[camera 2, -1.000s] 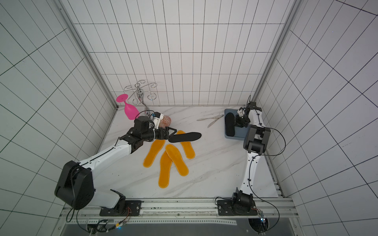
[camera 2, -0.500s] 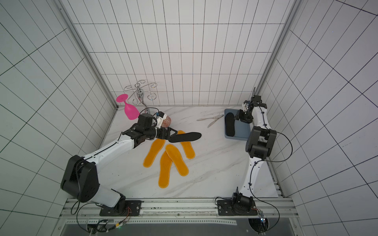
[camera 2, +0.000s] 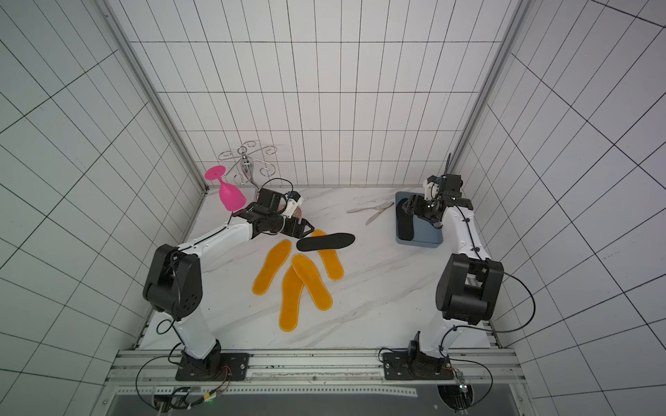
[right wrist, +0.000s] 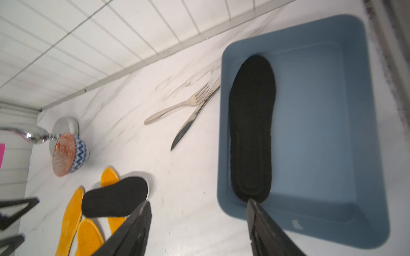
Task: Put the insoles into the storage box
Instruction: Pick up the insole from the center of the board.
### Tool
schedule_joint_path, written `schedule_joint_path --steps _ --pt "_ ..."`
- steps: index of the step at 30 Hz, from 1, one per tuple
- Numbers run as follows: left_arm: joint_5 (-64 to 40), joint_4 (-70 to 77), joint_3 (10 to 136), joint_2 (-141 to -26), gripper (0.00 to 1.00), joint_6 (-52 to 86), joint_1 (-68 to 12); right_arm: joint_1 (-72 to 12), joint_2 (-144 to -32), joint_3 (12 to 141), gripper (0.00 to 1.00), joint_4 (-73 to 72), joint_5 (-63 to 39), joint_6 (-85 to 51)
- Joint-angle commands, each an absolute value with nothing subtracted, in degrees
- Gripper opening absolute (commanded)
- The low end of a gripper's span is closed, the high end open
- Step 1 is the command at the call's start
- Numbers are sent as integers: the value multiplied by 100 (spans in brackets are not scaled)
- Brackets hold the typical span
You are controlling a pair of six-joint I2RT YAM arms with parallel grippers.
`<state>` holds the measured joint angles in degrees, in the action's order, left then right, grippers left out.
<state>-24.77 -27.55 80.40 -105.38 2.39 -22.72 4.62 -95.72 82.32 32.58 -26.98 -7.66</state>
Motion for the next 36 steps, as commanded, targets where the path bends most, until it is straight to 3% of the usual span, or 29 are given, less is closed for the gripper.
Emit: schedule_joint_path --steps 1,8,16,36 --pt "-2230 -3137 8524 -10951 89 -238 -2299 139 -8919 7593 72 2959 -2817 -983" --pt "-1663 -3717 9564 -12028 85 -754 -2551 -350 -7873 6539 74 2962 -2807 -1256" --pt "-1015 -4266 10301 -12884 83 -1028 -2753 -648 -7417 5920 74 3238 -2879 -1213" --pt "-832 -4962 10454 -13155 62 -1399 -2864 -897 -7585 6019 73 3371 -2761 -1109"
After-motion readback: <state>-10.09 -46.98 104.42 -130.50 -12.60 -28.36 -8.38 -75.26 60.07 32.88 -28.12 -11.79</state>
